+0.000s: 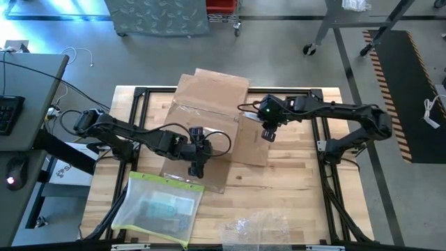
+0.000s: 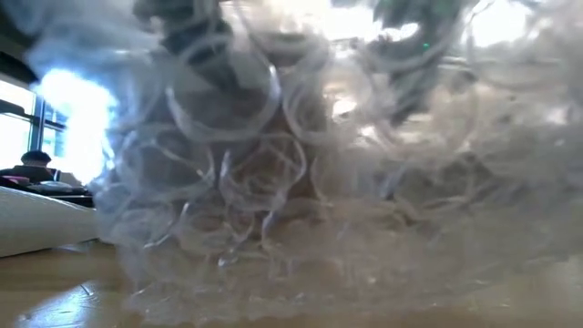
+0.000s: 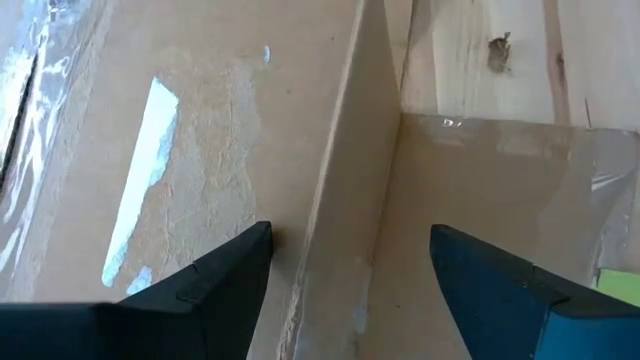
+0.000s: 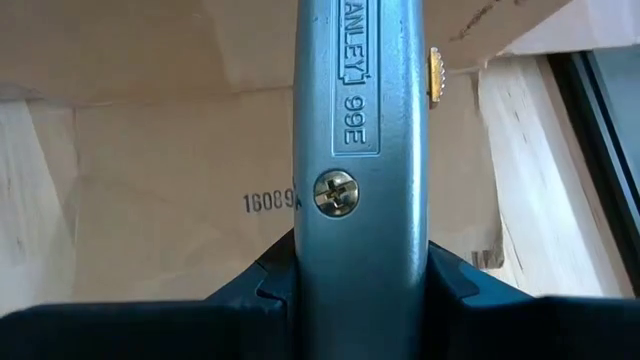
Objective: Unpack boxes
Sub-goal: Break down the cardboard box using the silver cutter until it is fully flat
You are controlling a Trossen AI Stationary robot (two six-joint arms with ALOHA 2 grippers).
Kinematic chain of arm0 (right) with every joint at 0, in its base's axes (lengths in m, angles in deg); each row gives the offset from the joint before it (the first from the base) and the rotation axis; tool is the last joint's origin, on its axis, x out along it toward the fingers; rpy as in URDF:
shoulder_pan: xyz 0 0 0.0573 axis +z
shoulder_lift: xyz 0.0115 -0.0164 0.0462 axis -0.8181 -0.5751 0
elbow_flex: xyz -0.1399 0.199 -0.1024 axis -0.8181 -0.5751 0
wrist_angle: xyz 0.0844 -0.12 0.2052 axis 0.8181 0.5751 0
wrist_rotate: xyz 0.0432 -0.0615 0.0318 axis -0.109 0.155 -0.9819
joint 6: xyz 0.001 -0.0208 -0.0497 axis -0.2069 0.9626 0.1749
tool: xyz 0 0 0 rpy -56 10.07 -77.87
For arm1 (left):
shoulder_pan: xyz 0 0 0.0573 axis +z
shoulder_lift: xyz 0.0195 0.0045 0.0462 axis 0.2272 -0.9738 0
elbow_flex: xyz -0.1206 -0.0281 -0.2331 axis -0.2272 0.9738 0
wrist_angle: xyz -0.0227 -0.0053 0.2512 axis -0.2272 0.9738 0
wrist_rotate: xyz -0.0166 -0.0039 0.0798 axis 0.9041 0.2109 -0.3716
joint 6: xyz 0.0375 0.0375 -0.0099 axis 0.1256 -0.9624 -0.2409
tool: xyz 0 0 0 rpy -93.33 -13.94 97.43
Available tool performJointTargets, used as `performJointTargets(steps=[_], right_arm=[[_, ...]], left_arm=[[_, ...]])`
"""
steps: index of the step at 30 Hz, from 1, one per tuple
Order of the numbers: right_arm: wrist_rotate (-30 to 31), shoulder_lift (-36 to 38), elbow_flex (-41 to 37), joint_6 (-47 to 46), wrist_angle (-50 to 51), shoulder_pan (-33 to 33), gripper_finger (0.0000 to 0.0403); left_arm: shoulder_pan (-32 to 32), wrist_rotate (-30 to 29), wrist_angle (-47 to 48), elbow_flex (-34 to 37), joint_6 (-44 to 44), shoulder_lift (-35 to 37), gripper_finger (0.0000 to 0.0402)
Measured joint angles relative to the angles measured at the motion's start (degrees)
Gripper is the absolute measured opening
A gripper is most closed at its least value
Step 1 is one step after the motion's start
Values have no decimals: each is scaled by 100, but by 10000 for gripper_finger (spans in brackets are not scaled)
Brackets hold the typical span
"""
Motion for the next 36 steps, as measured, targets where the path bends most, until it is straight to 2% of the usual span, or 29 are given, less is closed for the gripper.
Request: performJointTargets(steps=[24, 36], right_arm=[[196, -98, 7, -23, -239, -17, 93], [-109, -111, 7, 96, -186, 25, 93]], left_arm=[[0, 135, -33, 2, 49, -7, 255], [-4, 130, -30, 2, 52, -7, 255]])
